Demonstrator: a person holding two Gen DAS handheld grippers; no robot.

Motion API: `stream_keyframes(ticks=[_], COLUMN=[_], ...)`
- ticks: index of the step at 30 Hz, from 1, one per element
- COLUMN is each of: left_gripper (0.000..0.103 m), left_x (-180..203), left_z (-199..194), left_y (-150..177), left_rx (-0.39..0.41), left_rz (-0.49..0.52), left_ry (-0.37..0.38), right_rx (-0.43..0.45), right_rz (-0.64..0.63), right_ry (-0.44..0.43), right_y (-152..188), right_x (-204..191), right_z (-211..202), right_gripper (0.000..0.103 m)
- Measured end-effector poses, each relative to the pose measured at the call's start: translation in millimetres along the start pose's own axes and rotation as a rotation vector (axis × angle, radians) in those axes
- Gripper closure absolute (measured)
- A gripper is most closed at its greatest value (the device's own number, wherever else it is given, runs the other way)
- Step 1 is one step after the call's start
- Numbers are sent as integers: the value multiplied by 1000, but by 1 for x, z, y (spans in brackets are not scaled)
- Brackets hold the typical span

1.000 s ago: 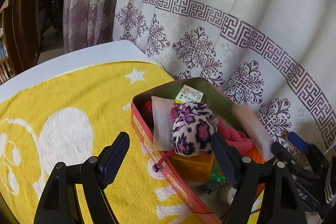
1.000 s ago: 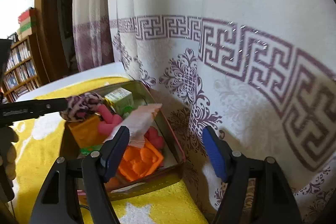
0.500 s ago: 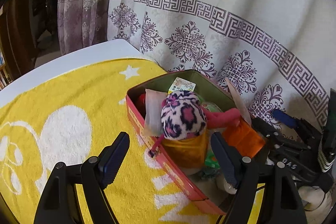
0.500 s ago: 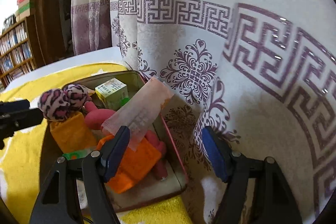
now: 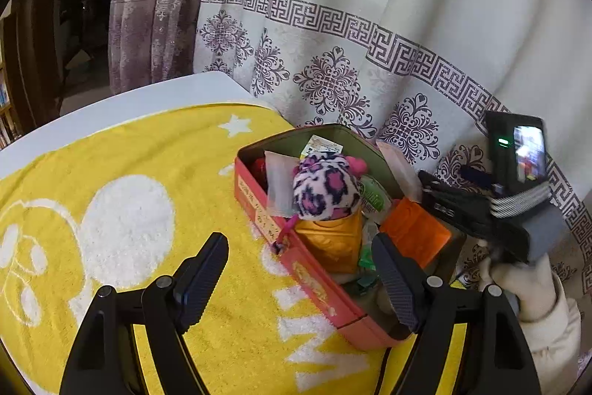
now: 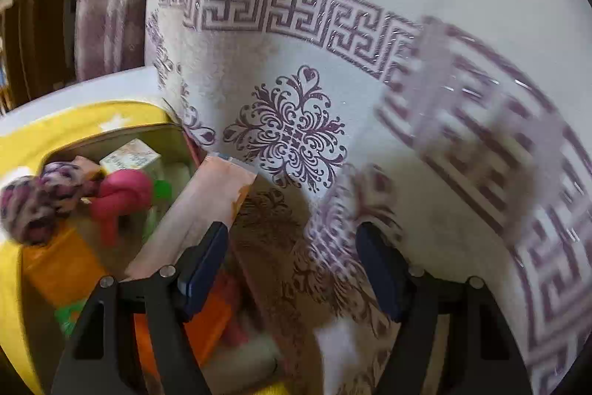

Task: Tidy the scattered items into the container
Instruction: 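Withdraw both open tools up from the filled tin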

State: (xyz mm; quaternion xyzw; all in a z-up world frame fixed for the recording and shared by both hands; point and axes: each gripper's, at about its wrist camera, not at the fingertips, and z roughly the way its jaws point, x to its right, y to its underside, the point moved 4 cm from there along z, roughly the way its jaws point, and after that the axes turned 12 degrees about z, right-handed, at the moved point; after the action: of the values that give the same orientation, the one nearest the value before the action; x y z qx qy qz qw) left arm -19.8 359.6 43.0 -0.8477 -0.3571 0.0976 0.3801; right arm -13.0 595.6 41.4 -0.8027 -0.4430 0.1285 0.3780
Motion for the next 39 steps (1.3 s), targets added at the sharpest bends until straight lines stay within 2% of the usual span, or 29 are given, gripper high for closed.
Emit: stream_keyframes(ticks=[3,7,10,14,17,18,22,25,28,30,34,39], left_gripper=[22,21,2,1,1,1,1,1,1,1,1,1], left_x=[-3,-5,-6,-3,-4,-5,-6,-4,-1,3,21,37], left_z=[-5,-6,-7,-13,-16,-16,-13,-12,-15,-15,-17,-22], left_y=[2,4,3,2,2,3,9,13,16,16,14,13], left_rx=[6,9,26,54,68,67,47,43,50,40,42,38], left_rz=[-3,-1,-11,16,12,4,3,8,-5,-9,23,56], left_ry=[3,3,-9,-50,-76,-81,-141,-189,-196,-214,-199,-210], right_rx=[-39,13,30,55,57,51,12,-28,-63,-64,-43,-15], right_rz=[-28,-117,-133,-77,23,62,138,134,104,96,44,18], right_ry=[-70,-79,-94,-125,-265,-351,-565,-691,-777,-766,-652,-643], right_y=[-2,-3,-2,-4,-4,-1,16,41,71,86,99,97], right_x=[-11,-27,-27,-18,-5,1,17,20,19,19,13,8], right_z=[7,-7,-14,-26,-50,-63,-94,-114,-128,-129,-133,-141], right_gripper=[28,28,28,27,22,22,13,1,1,1,1,1])
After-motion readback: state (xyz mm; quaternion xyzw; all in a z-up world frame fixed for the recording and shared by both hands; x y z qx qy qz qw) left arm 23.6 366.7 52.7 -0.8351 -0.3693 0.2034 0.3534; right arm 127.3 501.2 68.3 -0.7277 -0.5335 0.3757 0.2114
